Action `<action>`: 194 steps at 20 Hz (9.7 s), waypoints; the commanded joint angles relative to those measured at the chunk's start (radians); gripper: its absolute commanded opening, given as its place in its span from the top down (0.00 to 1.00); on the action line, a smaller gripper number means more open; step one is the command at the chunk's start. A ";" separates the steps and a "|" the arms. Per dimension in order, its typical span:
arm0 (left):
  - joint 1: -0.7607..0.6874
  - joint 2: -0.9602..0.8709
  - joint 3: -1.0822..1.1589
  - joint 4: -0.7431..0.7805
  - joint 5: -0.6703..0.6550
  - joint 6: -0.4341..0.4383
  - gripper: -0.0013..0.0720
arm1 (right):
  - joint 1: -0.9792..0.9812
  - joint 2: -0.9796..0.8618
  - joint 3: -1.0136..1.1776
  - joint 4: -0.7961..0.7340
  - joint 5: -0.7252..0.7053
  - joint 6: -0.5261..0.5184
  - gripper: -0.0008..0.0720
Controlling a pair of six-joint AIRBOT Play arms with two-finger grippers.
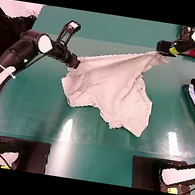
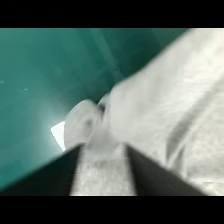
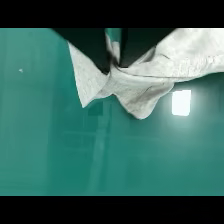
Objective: Fold the shirts.
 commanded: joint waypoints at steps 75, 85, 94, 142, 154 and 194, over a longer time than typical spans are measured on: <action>0.229 0.642 0.310 -0.158 -0.396 -0.061 0.95 | -0.201 1.114 -0.596 0.381 -0.271 -0.109 0.97; 0.229 0.643 0.515 -0.470 -0.553 -0.071 0.95 | -0.470 1.101 -0.177 0.381 0.035 -0.163 0.97; 0.229 0.641 0.371 -0.306 -0.771 -0.167 0.95 | -0.606 0.681 0.205 0.393 0.520 -0.091 0.97; 0.501 0.475 -0.806 -0.098 -0.306 -0.109 0.25 | -0.077 0.589 -0.739 0.287 -0.195 -0.138 0.29; 0.501 0.473 -0.820 -0.133 -0.183 -0.113 0.25 | -0.077 0.590 -0.739 0.287 -0.178 -0.138 0.29; 0.501 0.539 -0.686 -0.154 -0.286 -0.059 0.95 | -0.246 0.589 -0.957 0.293 0.072 -0.181 0.30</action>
